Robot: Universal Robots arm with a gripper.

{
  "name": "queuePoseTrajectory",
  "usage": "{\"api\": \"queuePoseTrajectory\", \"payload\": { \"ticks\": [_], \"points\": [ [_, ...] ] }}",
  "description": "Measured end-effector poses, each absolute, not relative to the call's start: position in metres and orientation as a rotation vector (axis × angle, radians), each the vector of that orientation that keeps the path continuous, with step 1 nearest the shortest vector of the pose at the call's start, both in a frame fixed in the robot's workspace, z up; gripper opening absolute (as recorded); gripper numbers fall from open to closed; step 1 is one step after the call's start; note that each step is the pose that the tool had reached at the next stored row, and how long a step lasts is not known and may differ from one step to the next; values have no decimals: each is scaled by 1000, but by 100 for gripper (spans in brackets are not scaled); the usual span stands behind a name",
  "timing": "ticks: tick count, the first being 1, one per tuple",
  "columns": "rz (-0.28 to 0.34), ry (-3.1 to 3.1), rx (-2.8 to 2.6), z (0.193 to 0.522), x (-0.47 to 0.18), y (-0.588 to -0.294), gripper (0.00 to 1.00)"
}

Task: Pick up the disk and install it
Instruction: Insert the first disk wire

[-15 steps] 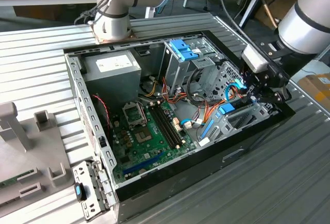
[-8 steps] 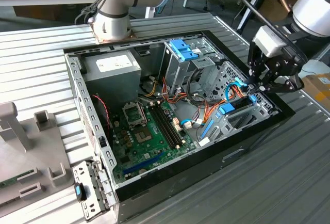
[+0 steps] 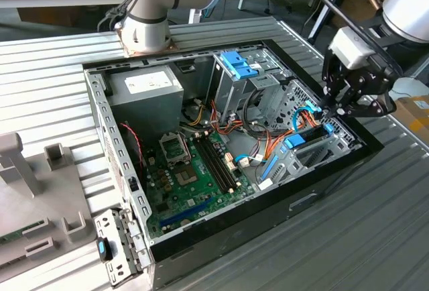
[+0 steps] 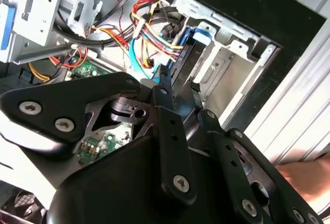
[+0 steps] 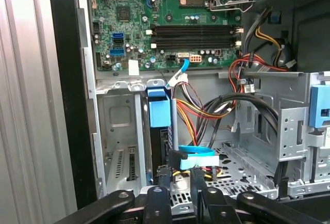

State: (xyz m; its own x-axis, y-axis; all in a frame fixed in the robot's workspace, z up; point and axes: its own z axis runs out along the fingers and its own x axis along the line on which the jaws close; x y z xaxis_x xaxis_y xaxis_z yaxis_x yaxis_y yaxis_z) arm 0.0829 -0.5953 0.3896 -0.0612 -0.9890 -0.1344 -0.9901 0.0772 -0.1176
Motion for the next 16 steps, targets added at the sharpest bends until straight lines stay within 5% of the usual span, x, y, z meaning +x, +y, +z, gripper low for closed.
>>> {"api": "queuePoseTrajectory", "payload": {
  "ticks": [16],
  "points": [
    [8,2166,-2020,390,76,-595,30]
  ]
}}
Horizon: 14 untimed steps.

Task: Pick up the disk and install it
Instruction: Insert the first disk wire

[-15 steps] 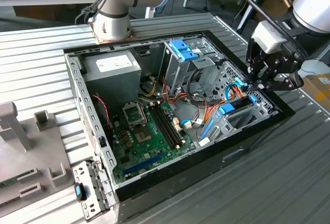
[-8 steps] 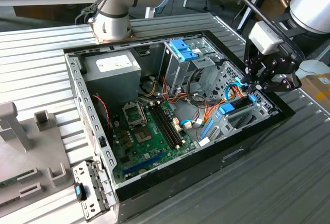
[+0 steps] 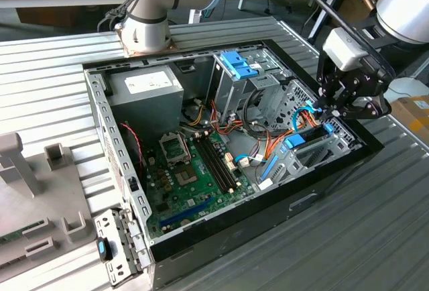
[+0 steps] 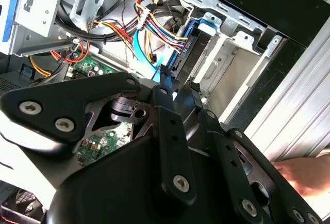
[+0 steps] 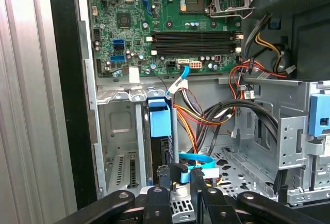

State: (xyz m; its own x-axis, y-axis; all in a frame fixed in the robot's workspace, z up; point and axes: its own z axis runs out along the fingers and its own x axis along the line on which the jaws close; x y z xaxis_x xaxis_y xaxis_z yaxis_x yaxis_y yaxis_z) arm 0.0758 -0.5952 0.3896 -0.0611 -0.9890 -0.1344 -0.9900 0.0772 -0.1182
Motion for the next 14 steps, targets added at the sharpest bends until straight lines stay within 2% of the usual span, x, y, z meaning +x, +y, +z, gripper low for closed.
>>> {"api": "queuePoseTrajectory", "payload": {
  "ticks": [14],
  "points": [
    [-9,2172,-2029,383,72,-595,30]
  ]
}}
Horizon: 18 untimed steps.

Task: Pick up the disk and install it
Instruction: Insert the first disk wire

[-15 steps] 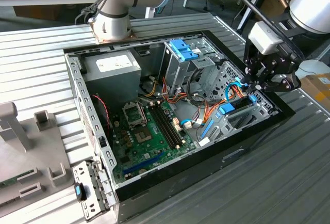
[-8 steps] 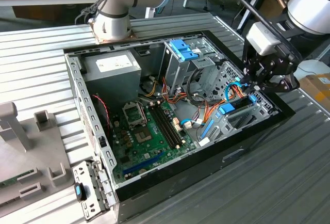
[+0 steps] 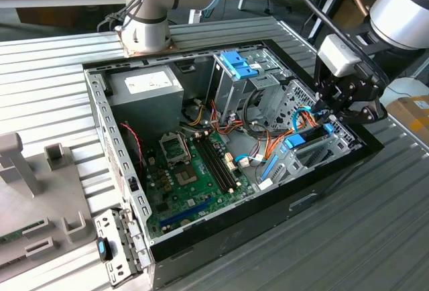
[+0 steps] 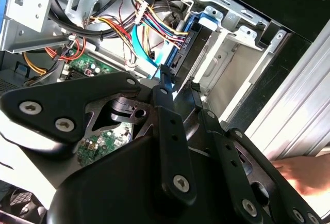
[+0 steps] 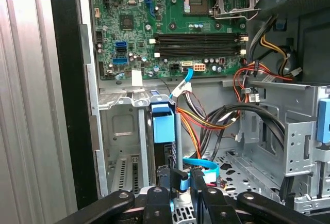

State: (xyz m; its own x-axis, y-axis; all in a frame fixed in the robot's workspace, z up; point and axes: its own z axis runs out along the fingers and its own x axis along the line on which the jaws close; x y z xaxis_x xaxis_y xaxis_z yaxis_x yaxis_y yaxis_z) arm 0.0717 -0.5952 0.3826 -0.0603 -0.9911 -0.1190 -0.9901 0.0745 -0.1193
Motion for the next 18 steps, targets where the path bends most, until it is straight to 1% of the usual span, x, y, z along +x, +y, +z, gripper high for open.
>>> {"api": "queuePoseTrajectory", "payload": {
  "ticks": [5,6,7,18],
  "points": [
    [-11,2173,-2030,383,72,-595,30],
    [-11,2173,-2030,383,72,-595,22],
    [-11,2173,-2030,383,72,-595,16],
    [-11,2173,-2030,380,72,-596,16]
  ]
}}
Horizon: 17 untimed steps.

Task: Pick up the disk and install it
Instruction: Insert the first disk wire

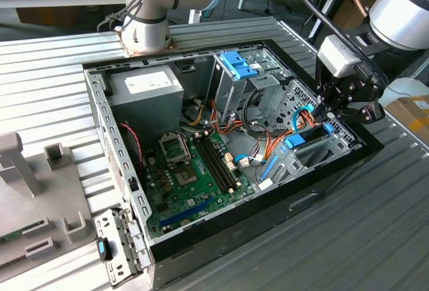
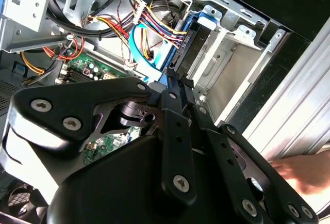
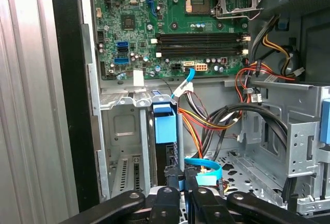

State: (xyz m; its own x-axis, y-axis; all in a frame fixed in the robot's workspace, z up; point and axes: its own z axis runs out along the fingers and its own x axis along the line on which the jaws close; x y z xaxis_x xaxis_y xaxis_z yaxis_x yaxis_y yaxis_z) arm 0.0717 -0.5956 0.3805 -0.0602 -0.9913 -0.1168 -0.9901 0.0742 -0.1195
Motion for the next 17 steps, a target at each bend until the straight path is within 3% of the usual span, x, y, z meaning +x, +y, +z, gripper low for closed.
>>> {"api": "queuePoseTrajectory", "payload": {
  "ticks": [11,17],
  "points": [
    [-13,2194,-2009,356,78,-597,16],
    [24,2215,-1959,350,81,-596,16]
  ]
}}
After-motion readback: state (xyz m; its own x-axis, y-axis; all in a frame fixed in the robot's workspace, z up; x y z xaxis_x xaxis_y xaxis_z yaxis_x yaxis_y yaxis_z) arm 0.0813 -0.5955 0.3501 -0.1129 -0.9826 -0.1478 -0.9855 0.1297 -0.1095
